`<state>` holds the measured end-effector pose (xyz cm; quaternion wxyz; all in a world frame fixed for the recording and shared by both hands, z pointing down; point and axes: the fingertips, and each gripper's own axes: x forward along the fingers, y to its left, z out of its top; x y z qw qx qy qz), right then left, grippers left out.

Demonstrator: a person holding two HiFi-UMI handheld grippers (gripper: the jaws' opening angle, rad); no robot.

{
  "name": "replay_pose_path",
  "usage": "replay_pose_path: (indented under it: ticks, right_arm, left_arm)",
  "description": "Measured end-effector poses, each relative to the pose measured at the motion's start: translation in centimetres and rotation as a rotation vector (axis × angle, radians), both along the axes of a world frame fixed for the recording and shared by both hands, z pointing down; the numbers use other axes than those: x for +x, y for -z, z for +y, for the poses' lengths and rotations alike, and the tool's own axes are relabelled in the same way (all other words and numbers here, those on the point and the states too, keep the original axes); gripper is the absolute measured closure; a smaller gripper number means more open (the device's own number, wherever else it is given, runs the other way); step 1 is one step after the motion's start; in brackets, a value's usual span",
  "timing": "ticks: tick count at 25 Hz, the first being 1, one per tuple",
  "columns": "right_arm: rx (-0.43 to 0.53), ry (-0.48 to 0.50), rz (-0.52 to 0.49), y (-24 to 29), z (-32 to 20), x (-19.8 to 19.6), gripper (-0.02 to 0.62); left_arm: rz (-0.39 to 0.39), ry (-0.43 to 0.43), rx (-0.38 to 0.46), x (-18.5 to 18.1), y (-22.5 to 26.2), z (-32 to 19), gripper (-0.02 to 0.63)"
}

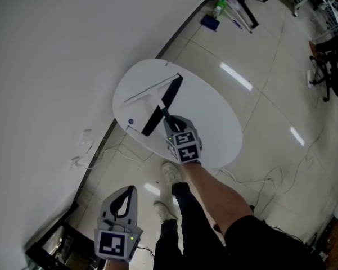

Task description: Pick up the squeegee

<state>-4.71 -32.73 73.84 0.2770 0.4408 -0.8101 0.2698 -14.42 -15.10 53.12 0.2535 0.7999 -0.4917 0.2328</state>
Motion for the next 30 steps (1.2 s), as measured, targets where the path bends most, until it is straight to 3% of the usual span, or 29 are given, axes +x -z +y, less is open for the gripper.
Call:
replay_pose_path:
  ticks: [7, 14, 22, 30]
  right_arm:
    - [0.052, -0.024, -0.004, 3.2, 1.7, 2.0, 0.499]
    - [0.126, -0.069, 0.012, 10.5, 6.1, 4.9, 0.499]
    - [0.27, -0.129, 0.017, 23.9, 16.6, 9.8, 0.499]
    - [0.378, -0.155, 0.016, 36.9, 29.8, 15.1, 0.499]
  left_arm:
    - [-0.006, -0.01, 0.044, -0.4, 1.8, 2.1, 0.607]
    - [-0.009, -0.038, 0.142, -0.6, 6.0, 6.3, 0.607]
    - [-0.012, -0.079, 0.283, -1.4, 12.6, 16.1, 0.607]
    - [0.03, -0.09, 0.341, -1.5, 18.9, 24.3, 0.607]
